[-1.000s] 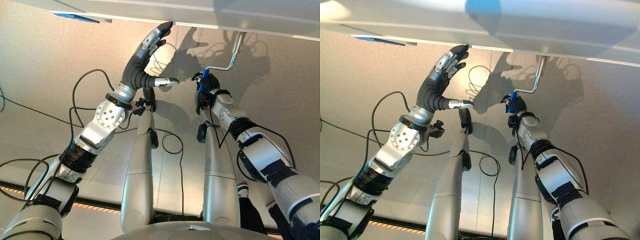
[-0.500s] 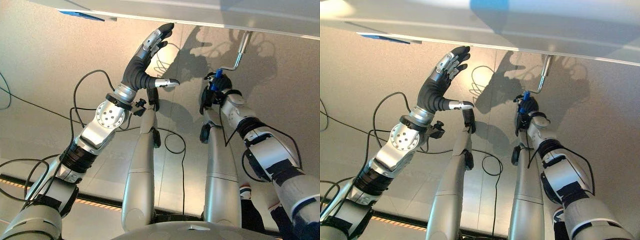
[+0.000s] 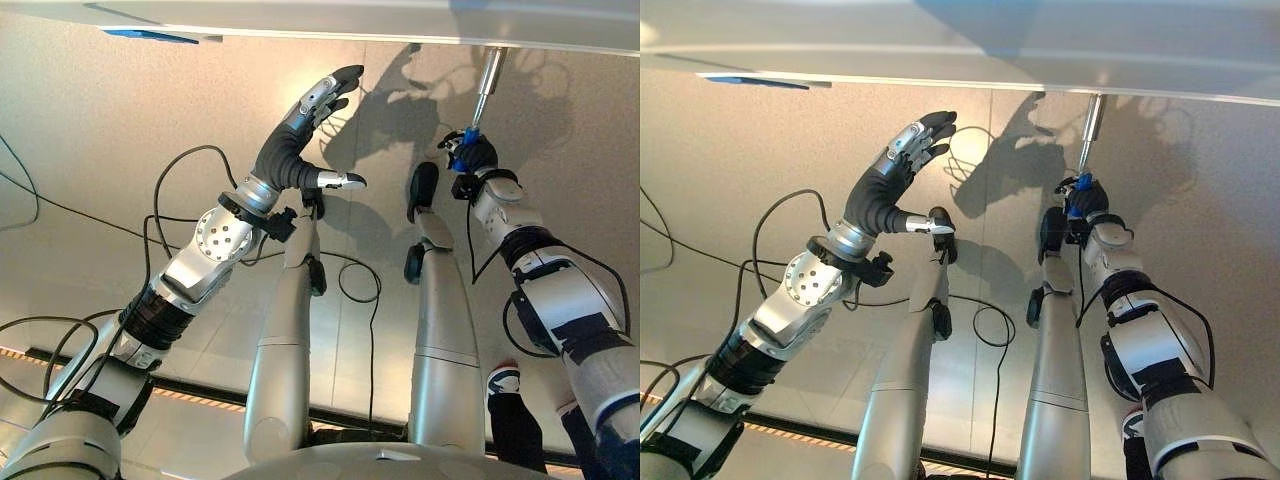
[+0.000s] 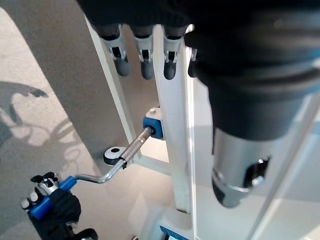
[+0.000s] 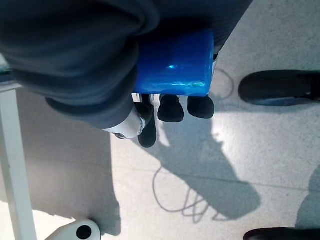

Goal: Raise the hospital bed

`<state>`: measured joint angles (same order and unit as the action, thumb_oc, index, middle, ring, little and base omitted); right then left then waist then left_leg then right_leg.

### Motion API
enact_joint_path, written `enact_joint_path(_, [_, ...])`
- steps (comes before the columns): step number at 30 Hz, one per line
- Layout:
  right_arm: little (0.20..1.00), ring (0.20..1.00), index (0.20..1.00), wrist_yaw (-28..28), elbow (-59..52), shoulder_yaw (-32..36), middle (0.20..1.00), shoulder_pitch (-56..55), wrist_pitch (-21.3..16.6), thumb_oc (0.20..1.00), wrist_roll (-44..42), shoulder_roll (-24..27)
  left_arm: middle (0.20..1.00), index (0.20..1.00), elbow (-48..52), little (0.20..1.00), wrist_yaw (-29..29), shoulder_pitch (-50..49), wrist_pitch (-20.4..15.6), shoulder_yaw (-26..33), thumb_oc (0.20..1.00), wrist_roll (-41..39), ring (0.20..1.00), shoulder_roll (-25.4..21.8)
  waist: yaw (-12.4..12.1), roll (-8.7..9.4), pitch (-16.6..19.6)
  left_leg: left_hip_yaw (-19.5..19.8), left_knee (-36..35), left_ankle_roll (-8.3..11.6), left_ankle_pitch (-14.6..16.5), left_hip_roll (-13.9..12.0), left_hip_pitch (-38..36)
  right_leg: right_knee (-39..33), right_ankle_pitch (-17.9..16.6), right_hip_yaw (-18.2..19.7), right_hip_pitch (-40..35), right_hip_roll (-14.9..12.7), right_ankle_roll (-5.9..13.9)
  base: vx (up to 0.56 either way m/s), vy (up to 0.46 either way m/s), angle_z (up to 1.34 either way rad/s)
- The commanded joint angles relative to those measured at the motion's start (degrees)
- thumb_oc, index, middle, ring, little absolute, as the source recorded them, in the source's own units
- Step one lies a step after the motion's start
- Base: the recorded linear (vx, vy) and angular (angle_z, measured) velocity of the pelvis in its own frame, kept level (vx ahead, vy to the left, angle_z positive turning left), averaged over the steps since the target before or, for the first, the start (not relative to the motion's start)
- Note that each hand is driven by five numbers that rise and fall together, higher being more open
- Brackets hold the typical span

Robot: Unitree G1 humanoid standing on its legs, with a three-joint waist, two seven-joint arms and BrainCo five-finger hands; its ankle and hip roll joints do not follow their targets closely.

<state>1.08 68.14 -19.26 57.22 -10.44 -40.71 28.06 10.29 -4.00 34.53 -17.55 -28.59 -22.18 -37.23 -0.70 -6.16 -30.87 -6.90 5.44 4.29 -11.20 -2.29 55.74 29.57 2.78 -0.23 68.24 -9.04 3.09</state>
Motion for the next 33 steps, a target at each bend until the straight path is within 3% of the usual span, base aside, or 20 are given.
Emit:
enact_joint_path(1, [0.200,0.200,0.200,-6.1,4.3,5.9,0.200,-5.6,-1.2,0.200,-5.1,14.6,1.000,1.000,6.6,1.000,0.5,-2.5,-3.7,1.7,1.000,-0.5,1.000,0.4,2.9,-3.68,1.1,0.1,8.5,0.66,8.5,-1.1,-2.2,-11.2,-7.2,-0.6,-5.7,2.4,6.52,0.00,0.000,0.00])
enact_joint_path(5, [0.200,0.200,0.200,-8.2,-23.5,10.7,0.200,-21.6,-8.5,0.200,-6.8,11.4,1.000,1.000,7.9,1.000,-1.1,-6.0,-3.7,7.0,1.000,2.1,1.000,-2.6,6.1,-0.86,1.1,0.2,8.5,0.75,8.3,-1.1,-2.1,-11.8,-7.6,-0.7,-6.2,2.8,6.44,0.00,-0.024,0.02])
enact_joint_path(6, [0.200,0.200,0.200,-8.5,-24.2,11.0,0.200,-22.3,-8.4,0.200,-6.5,11.2,1.000,1.000,8.0,1.000,-1.1,-6.2,-3.6,6.9,1.000,2.1,1.000,-2.7,6.1,-0.74,1.1,0.2,8.5,0.75,8.3,-1.1,-2.2,-11.7,-7.6,-0.7,-6.4,2.7,6.45,-0.01,-0.037,0.02])
enact_joint_path(7, [0.200,0.200,0.200,-8.2,-35.2,14.9,0.200,-29.8,-11.5,0.200,-6.2,10.0,1.000,1.000,8.2,1.000,-1.6,-8.0,-3.9,9.6,1.000,2.6,1.000,-4.1,7.2,0.17,1.1,0.6,8.6,0.72,8.3,-1.0,-2.1,-11.8,-7.7,-0.8,-6.5,2.6,6.47,0.00,0.000,0.00])
enact_joint_path(12, [0.200,0.200,0.200,-6.4,-52.6,21.7,0.200,-39.8,-15.6,0.200,-6.9,6.8,1.000,1.000,8.9,1.000,-2.2,-11.3,-4.3,13.9,1.000,4.4,1.000,-7.5,8.4,1.54,1.1,1.1,8.9,0.56,8.4,-0.7,-2.2,-11.9,-8.0,-1.3,-7.4,2.3,6.62,0.00,0.000,0.00])
enact_joint_path(17, [0.200,0.200,0.200,-4.0,-64.7,24.4,0.200,-44.6,-16.7,0.200,-7.2,6.2,1.000,1.000,10.9,1.000,-1.6,-14.3,-4.6,18.3,1.000,4.7,1.000,-9.5,9.2,2.62,1.1,1.4,8.9,0.65,8.4,-0.6,-2.4,-12.8,-8.4,-1.5,-8.5,2.1,6.72,0.00,0.008,0.01])
enact_joint_path(25, [0.200,0.200,0.200,0.3,-74.7,24.9,0.200,-46.9,-17.1,0.200,-10.5,6.3,1.000,1.000,13.3,1.000,0.1,-17.2,-5.2,22.0,1.000,3.2,1.000,-9.5,9.2,3.68,1.1,1.7,8.9,0.82,8.3,-0.7,-3.0,-13.7,-8.6,-1.9,-10.2,2.2,6.75,0.00,0.007,0.02])
enact_joint_path(31, [0.200,0.200,0.200,7.6,-83.4,16.5,0.200,-47.1,-13.1,0.200,-13.9,9.5,1.000,1.000,15.0,1.000,2.4,-18.0,-6.2,23.2,1.000,-0.3,1.000,-10.6,8.8,4.55,1.1,2.0,8.7,0.86,8.1,-0.7,-4.1,-14.2,-8.8,-2.0,-11.7,2.3,6.64,0.00,0.000,0.00])
enact_joint_path(33, [0.200,0.200,0.200,10.1,-83.2,7.8,0.200,-42.9,-9.7,0.200,-14.6,11.2,1.000,1.000,15.1,1.000,3.9,-16.7,-6.3,21.1,1.000,-3.5,1.000,-10.1,8.1,4.58,1.1,2.1,8.7,0.74,7.9,-0.7,-4.4,-14.4,-9.0,-2.2,-12.3,2.2,6.53,0.00,0.000,0.00])
